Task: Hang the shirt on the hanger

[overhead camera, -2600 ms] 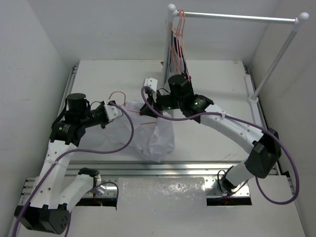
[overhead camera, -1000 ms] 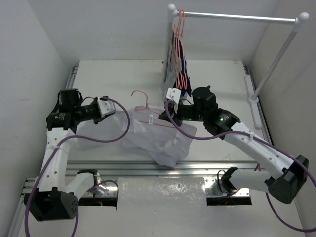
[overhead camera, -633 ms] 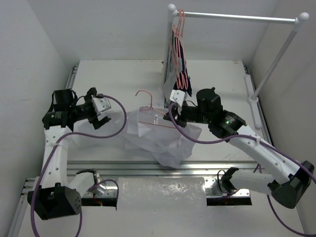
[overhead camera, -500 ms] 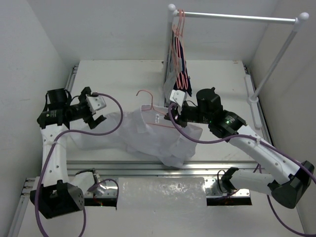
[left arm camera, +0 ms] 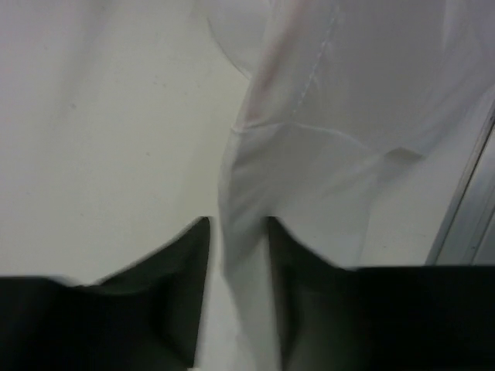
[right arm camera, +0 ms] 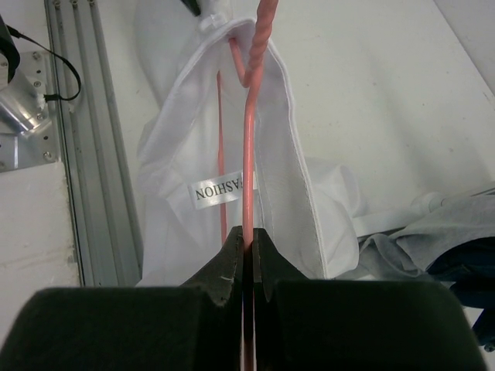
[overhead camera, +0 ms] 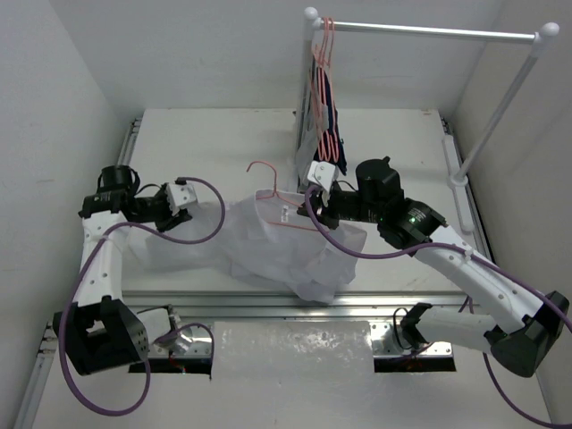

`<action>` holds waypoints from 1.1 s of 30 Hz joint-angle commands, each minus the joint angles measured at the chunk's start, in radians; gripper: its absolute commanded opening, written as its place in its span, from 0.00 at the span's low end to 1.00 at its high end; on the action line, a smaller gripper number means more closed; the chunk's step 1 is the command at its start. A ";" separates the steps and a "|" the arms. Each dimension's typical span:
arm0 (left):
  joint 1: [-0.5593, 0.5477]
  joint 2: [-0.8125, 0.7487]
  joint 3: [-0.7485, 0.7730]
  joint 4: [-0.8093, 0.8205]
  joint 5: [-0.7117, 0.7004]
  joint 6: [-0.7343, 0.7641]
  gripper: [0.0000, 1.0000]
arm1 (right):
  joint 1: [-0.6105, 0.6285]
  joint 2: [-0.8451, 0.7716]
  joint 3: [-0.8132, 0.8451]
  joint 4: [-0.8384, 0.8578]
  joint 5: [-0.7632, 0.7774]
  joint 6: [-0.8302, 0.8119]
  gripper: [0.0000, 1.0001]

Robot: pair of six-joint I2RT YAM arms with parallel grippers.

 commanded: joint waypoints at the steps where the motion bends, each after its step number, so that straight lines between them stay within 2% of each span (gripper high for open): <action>1: 0.004 -0.008 -0.032 0.064 0.006 -0.026 0.16 | -0.003 -0.033 0.044 0.052 -0.018 -0.004 0.00; 3: 0.005 -0.009 -0.058 0.129 -0.004 -0.071 0.00 | -0.003 -0.049 0.032 0.053 -0.012 -0.001 0.00; 7: 0.034 -0.029 -0.135 0.351 -0.044 -0.276 0.00 | -0.005 -0.073 0.013 0.050 0.017 -0.004 0.00; 9: 0.108 -0.022 -0.164 0.419 -0.029 -0.280 0.00 | -0.005 -0.092 0.004 0.047 0.037 -0.012 0.00; 15: 0.200 0.081 -0.109 0.307 0.038 -0.177 0.00 | -0.005 -0.101 -0.002 0.044 0.042 -0.015 0.00; 22: 0.223 0.023 -0.127 0.154 0.113 0.002 0.00 | -0.005 -0.079 0.016 0.030 0.048 -0.011 0.00; 24: 0.221 -0.024 -0.118 0.065 0.146 0.079 0.05 | -0.005 -0.067 0.028 0.027 0.022 -0.001 0.00; 26: 0.221 -0.067 -0.107 0.007 0.201 0.146 0.16 | -0.005 -0.041 0.031 0.035 -0.013 0.011 0.00; 27: 0.221 -0.114 -0.092 -0.029 0.218 0.153 0.23 | -0.005 -0.030 0.030 0.037 -0.021 0.020 0.00; 28: 0.221 -0.139 -0.081 -0.041 0.250 0.156 0.36 | -0.005 -0.014 0.028 0.040 -0.027 0.026 0.00; 31: 0.221 -0.219 -0.035 0.029 0.285 0.038 0.42 | -0.005 0.009 0.015 0.058 -0.029 0.035 0.00; 33: 0.221 -0.254 -0.005 0.190 0.287 -0.187 0.43 | -0.005 0.013 0.002 0.079 -0.024 0.046 0.00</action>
